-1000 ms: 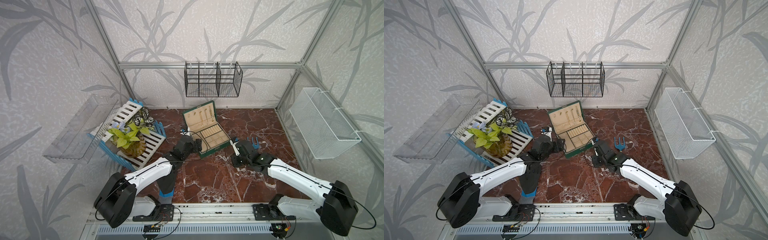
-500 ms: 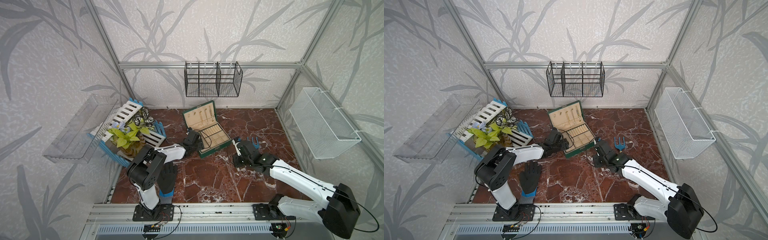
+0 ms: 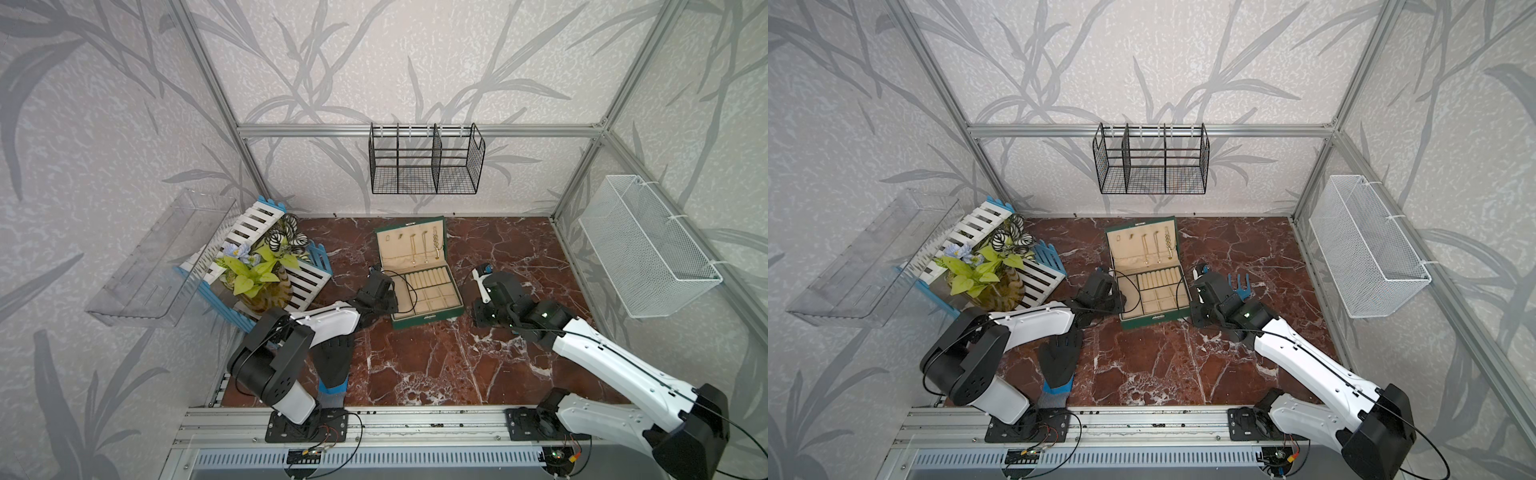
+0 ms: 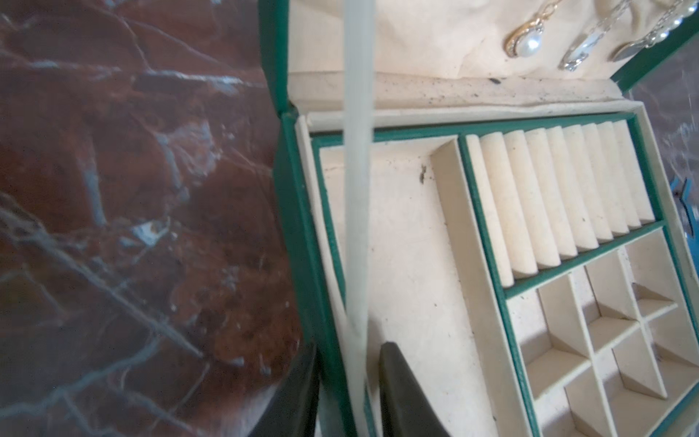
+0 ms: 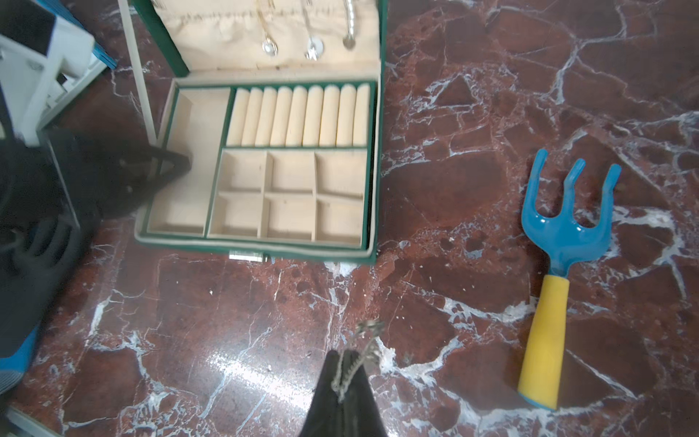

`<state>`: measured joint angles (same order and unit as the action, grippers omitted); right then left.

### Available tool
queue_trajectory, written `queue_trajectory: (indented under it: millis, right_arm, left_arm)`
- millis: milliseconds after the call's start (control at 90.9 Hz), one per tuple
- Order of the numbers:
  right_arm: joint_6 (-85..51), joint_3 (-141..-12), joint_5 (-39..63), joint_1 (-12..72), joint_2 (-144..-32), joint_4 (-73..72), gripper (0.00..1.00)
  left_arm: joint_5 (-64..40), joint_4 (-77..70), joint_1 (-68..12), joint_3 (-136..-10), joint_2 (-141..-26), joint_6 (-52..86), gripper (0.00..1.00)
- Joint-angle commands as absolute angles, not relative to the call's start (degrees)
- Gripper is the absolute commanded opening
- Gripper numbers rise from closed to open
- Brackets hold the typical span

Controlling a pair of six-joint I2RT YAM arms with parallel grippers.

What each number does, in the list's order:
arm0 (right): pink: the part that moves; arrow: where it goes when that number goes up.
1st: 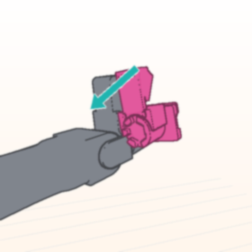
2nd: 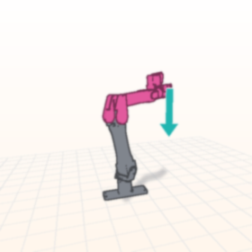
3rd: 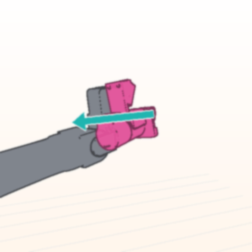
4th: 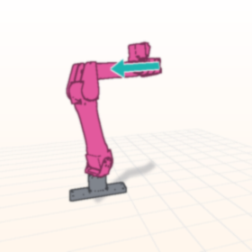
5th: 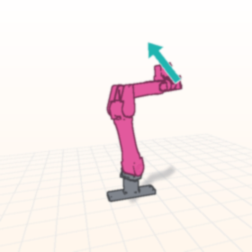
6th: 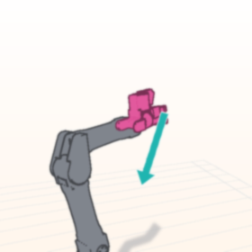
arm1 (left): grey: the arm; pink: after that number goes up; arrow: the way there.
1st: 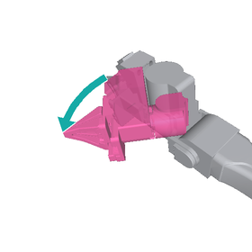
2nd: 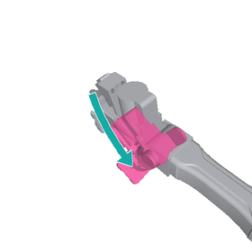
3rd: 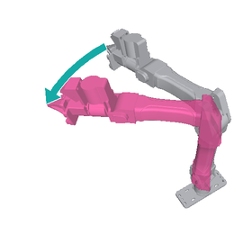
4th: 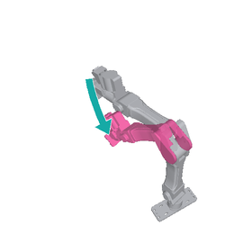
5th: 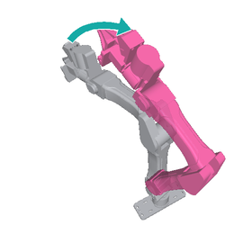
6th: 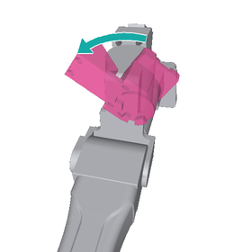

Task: Put jewelry chain into jewelry box
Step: Move the jewelry box to the center of the board.

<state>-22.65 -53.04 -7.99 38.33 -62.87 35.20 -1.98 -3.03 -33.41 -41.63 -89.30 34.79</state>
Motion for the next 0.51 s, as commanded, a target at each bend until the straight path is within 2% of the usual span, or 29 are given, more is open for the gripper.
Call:
queue_trajectory:
  millis: [0,198,253,352,440,495]
  right_arm:
    - [-22.08,-56.46,-6.05,37.69,-62.49,39.53,0.00]
    - [-21.74,-58.05,-3.71,37.18,-61.61,40.76,0.00]
    - [-21.74,-57.81,-3.03,37.03,-61.32,40.54,0.00]
    - [-21.88,-57.00,-1.28,36.55,-60.68,39.89,0.00]
    - [-21.62,-56.29,0.82,35.71,-60.28,38.81,0.00]
    - [-21.26,-55.81,2.70,34.81,-60.00,37.87,0.00]
  left_arm:
    - [-7.28,4.01,-36.72,-39.26,-86.28,30.15,0.29]
    - [-9.07,6.39,-41.77,-37.13,-80.79,30.31,0.32]
    - [-8.98,7.21,-42.29,-37.32,-79.35,29.81,0.35]
    - [-6.17,8.38,-42.33,-38.71,-75.60,27.51,0.43]
    - [-1.83,10.00,-42.25,-41.67,-72.65,22.63,0.60]
    - [1.18,11.18,-42.21,-43.97,-71.22,19.06,0.64]
